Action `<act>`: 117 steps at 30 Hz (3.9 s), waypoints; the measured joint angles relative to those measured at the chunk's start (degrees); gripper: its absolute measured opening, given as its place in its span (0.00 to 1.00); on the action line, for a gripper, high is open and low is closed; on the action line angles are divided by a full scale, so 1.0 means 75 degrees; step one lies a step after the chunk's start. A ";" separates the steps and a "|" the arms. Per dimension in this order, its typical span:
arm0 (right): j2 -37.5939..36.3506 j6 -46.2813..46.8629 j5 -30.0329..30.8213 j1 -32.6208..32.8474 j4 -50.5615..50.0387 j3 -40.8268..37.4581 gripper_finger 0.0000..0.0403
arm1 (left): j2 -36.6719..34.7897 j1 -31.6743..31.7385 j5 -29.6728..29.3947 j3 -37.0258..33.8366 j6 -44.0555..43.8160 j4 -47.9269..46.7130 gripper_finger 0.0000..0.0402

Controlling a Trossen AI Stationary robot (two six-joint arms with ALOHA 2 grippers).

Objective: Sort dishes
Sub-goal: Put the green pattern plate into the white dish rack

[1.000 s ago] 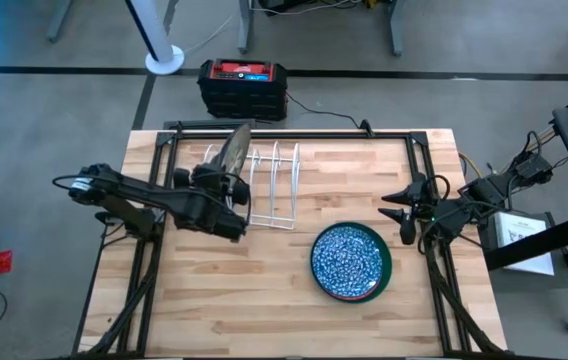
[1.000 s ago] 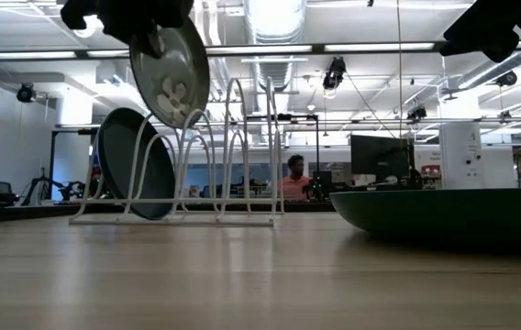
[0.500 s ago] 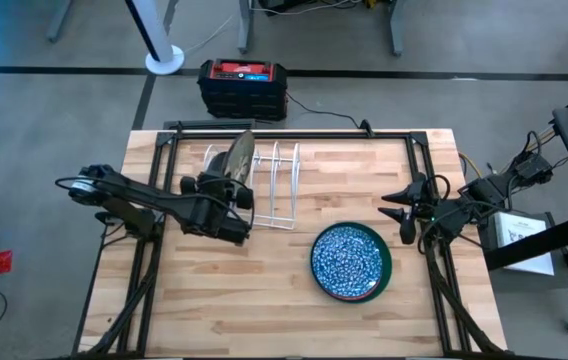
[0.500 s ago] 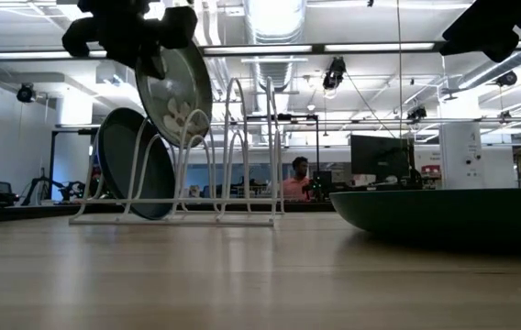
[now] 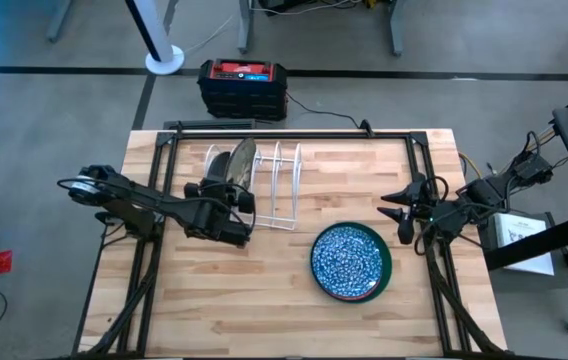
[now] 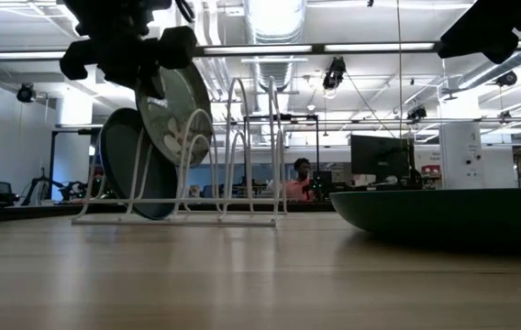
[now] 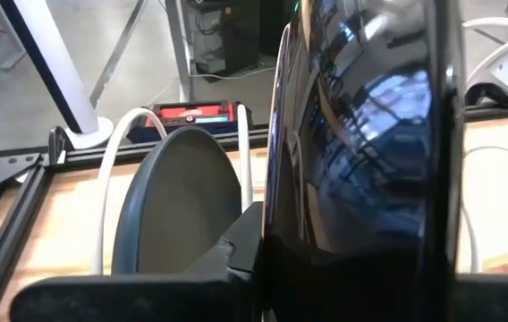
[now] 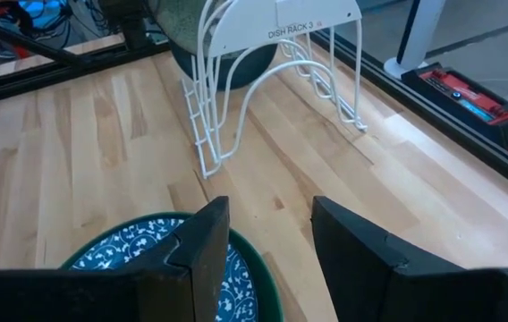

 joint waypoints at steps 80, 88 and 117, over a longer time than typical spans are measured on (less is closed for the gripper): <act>-0.0003 0.0210 -0.0003 0.0000 0.0122 -0.0356 0.42 | 0.1003 0.0142 0.0698 -0.0485 -0.0137 0.0926 0.13; -0.0002 0.0210 -0.0004 -0.0002 0.0128 -0.0356 0.44 | 0.1401 0.0183 0.0614 -0.0446 -0.0139 0.1023 0.13; 0.0000 0.0286 -0.0012 -0.0002 0.0157 -0.0356 0.43 | 0.1670 0.0175 0.1116 0.0253 -0.0379 0.0215 0.37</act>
